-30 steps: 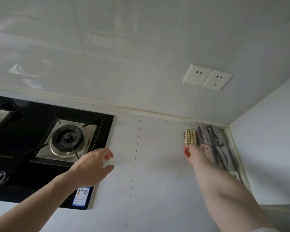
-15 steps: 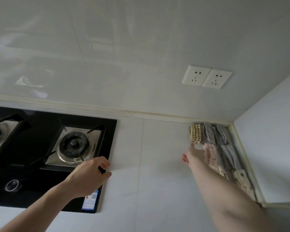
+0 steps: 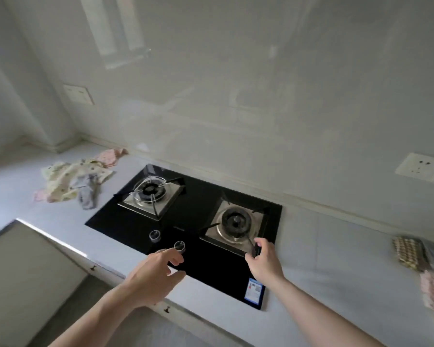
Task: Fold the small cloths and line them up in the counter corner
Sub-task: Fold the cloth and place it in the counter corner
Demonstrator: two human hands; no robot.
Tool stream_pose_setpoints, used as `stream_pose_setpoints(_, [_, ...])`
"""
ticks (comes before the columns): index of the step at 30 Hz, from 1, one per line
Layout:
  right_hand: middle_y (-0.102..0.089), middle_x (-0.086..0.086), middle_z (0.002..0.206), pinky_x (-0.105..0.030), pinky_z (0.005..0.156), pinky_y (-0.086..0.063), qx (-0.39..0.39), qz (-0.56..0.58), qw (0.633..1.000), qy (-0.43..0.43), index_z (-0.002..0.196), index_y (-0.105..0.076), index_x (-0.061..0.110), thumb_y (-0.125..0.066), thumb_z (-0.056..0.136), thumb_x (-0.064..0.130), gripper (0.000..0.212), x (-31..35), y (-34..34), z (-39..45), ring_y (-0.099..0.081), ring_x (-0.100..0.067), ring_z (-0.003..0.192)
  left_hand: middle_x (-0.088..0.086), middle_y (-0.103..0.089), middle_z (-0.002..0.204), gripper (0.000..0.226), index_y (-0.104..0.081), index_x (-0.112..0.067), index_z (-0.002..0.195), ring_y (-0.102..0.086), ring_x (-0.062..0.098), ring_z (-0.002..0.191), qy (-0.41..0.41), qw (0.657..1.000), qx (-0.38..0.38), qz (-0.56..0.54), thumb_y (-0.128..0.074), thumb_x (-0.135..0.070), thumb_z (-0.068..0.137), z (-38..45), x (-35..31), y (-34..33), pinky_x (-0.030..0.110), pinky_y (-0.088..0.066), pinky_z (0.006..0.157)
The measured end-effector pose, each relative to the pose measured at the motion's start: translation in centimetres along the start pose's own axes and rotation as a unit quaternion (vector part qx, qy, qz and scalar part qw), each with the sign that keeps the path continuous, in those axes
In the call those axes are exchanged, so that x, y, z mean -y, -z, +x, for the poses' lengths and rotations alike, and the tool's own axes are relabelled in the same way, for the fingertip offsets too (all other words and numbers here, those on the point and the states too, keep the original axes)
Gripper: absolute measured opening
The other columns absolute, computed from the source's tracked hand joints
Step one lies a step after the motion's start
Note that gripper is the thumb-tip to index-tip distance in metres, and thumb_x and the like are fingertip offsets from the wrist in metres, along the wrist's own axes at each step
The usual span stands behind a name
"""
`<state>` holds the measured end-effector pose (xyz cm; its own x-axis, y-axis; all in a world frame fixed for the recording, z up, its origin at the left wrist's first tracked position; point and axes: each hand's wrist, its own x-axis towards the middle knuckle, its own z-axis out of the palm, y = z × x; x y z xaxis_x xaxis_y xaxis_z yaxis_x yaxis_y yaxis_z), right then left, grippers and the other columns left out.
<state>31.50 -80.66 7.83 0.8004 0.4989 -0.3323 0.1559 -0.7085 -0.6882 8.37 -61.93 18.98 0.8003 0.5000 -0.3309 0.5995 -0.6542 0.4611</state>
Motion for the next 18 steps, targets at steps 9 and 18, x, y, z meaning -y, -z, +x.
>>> stream_pose_setpoints(9, [-0.042, 0.010, 0.135, -0.015, 0.079, -0.046, 0.099, 0.021, 0.976, 0.193, 0.136, -0.048, 0.036, -0.066, 0.094, 0.031, 0.046, 19.4, -14.6, -8.7, -0.058, -0.004, 0.104, -0.024, -0.058, 0.108, 0.019, -0.052, -0.049, 0.107, -0.062, -0.004, 0.089, 0.086, 0.991, -0.091, -0.041, -0.062, -0.044, 0.092, -11.5, 17.3, 6.4, 0.023, -0.051, 0.088])
stream_pose_setpoints(18, [-0.037, 0.020, 0.133, -0.027, 0.091, -0.053, 0.166, -0.018, 0.946, 0.279, 0.137, -0.043, 0.041, -0.064, 0.094, 0.033, 0.049, 29.7, -22.0, -8.1, -0.052, -0.001, 0.114, -0.027, -0.053, 0.110, 0.021, -0.060, -0.044, 0.111, -0.063, -0.005, 0.089, 0.133, 0.974, -0.163, -0.079, -0.063, -0.043, 0.090, -12.4, 27.4, 12.4, 0.021, -0.049, 0.084])
